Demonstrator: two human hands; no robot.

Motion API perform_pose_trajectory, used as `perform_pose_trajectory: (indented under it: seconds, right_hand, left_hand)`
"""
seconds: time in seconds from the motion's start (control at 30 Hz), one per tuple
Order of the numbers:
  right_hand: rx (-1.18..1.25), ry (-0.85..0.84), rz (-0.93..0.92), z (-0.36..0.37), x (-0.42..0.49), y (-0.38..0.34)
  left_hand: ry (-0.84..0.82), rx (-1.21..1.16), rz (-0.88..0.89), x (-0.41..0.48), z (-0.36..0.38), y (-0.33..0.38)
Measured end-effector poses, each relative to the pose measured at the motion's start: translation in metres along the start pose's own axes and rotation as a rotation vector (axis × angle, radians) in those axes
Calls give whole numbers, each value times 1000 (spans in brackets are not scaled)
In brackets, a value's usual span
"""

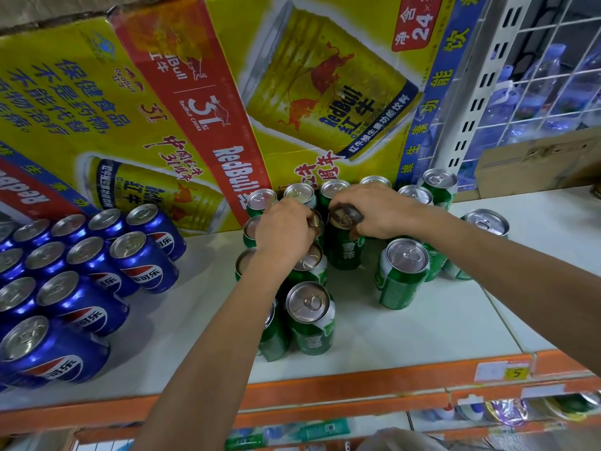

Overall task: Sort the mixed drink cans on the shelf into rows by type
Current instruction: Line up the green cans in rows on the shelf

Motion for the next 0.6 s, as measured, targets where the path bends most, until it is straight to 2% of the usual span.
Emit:
perform_pose_trajectory:
  seconds: [0.47,0.6]
  right_hand:
    - [-9,-3,9,2,-4,-2]
    - [49,6,77,2,-17,-1]
  left_hand:
    - [-46,20,21,-2,-2,0]
    - [-78,-18,50,-1,-4,-3]
Point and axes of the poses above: each hand's wrist, its own x-axis towards the middle knuckle, its own z-axis out of the palm, y = z × x, the point moved 3 cm from there along x, towards the middle knuckle, and after that the axes turned 4 degrees about -z, right-handed, at the moved point
